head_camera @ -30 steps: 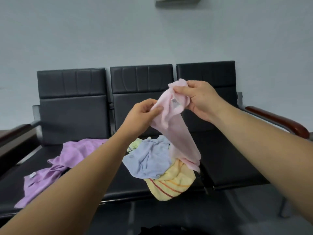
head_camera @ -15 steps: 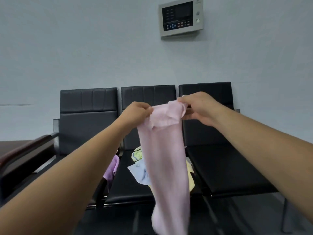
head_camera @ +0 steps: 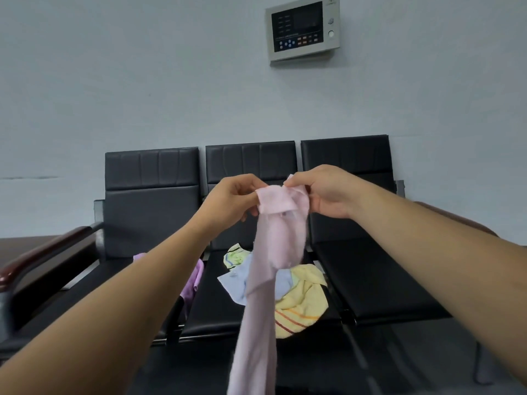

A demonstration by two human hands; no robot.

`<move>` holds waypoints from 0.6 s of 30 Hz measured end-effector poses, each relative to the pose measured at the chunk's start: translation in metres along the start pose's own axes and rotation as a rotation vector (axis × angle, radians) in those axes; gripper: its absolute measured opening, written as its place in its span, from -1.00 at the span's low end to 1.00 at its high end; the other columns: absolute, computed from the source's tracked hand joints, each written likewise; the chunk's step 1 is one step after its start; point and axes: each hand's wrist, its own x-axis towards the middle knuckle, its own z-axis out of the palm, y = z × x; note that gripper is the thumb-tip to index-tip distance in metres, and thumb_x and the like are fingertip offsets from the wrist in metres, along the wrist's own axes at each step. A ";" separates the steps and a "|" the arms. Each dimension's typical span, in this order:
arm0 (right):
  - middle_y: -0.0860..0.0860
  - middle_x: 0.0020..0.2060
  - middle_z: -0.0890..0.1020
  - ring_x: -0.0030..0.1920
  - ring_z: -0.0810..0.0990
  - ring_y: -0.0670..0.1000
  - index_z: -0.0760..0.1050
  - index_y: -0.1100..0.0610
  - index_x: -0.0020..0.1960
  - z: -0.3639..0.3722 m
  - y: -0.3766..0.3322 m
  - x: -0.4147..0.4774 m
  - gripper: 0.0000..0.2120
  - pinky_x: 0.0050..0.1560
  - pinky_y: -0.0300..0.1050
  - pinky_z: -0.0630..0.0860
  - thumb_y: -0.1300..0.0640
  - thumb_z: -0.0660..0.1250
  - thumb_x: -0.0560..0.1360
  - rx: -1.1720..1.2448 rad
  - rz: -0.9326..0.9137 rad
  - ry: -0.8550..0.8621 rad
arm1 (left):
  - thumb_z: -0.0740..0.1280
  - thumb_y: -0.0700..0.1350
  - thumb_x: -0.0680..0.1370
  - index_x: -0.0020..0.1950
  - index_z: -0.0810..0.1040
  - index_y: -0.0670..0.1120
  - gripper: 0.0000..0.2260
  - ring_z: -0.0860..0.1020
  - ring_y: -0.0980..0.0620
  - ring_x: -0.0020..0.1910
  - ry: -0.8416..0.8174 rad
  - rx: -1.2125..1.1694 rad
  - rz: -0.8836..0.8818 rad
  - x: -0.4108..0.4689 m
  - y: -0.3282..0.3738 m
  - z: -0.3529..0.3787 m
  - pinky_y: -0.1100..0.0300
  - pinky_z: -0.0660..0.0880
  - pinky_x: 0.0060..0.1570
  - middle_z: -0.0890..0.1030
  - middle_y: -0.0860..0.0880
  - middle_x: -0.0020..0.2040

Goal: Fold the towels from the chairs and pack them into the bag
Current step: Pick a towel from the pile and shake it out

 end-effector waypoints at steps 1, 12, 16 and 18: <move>0.17 -0.11 0.67 -0.14 0.70 0.08 0.59 0.37 0.10 -0.004 0.003 0.001 -0.83 -0.15 -0.02 0.67 0.30 0.38 0.56 0.005 0.015 0.040 | 0.31 -0.24 0.61 -0.08 0.63 -0.12 -0.87 0.48 0.15 -0.43 0.057 -0.034 -0.045 0.001 -0.005 -0.002 0.28 0.41 -0.39 0.59 0.07 -0.38; 0.19 -0.02 0.64 -0.07 0.65 0.09 0.58 0.28 0.03 -0.065 0.067 0.013 -0.86 -0.01 -0.06 0.61 0.42 0.40 0.50 0.228 0.188 0.432 | 0.38 -0.04 0.58 -0.09 0.69 -0.07 -0.86 0.52 -0.05 -0.28 0.348 -0.046 -0.554 -0.009 -0.089 -0.042 0.09 0.55 -0.21 0.60 -0.05 -0.24; 0.18 -0.05 0.63 -0.09 0.62 0.08 0.58 0.21 0.05 -0.070 0.083 0.017 -0.82 -0.11 -0.06 0.56 0.43 0.37 0.53 0.109 0.159 0.357 | 0.31 -0.06 0.58 -0.09 0.62 -0.19 -0.78 0.46 -0.10 -0.28 0.412 -0.021 -0.603 -0.013 -0.109 -0.046 0.10 0.51 -0.26 0.51 -0.10 -0.25; 0.20 -0.01 0.66 -0.07 0.64 0.07 0.64 0.26 0.08 -0.069 0.088 0.019 -0.84 -0.07 -0.08 0.58 0.40 0.39 0.53 0.044 0.153 0.306 | 0.23 -0.07 0.60 -0.09 0.53 -0.18 -0.80 0.39 -0.08 -0.36 0.452 -0.017 -0.650 -0.011 -0.114 -0.047 0.17 0.42 -0.35 0.43 -0.12 -0.27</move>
